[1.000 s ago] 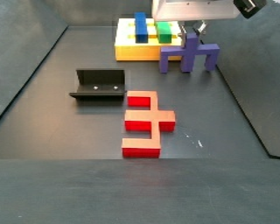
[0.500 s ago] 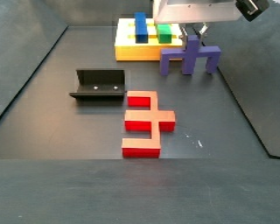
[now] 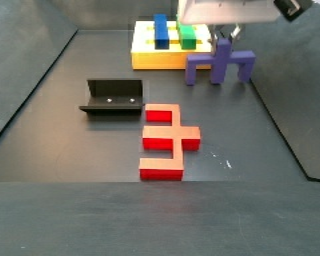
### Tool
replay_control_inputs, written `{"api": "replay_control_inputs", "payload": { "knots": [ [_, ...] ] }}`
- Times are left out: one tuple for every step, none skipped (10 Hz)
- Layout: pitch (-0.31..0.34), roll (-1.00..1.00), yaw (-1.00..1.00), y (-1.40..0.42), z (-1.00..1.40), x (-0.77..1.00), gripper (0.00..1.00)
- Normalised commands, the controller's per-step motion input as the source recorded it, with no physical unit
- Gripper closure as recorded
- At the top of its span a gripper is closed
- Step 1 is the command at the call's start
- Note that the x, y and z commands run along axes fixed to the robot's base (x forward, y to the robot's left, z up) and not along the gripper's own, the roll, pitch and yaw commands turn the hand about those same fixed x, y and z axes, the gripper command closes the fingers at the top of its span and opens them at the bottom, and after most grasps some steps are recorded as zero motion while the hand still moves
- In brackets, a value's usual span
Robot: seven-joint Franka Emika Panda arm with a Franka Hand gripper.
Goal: Pick up the purple object. Move up. Move to above the board. Insert the purple object.
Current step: Move up, then move to above the board.
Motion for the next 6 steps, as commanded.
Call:
{"api": "replay_control_inputs", "payload": {
  "knots": [
    [0.040,0.01,-0.03,0.02,0.65,-0.01,1.00],
    [0.025,-0.02,-0.02,0.00,0.27,0.02,1.00],
    [0.000,0.00,0.00,0.00,1.40,0.00,1.00],
    [0.022,0.00,0.00,0.00,1.40,-0.02,1.00],
    [0.020,-0.02,0.00,0.00,1.40,-0.06,1.00],
    [0.010,-0.05,0.00,-0.01,1.40,-0.02,1.00]
  ]
}}
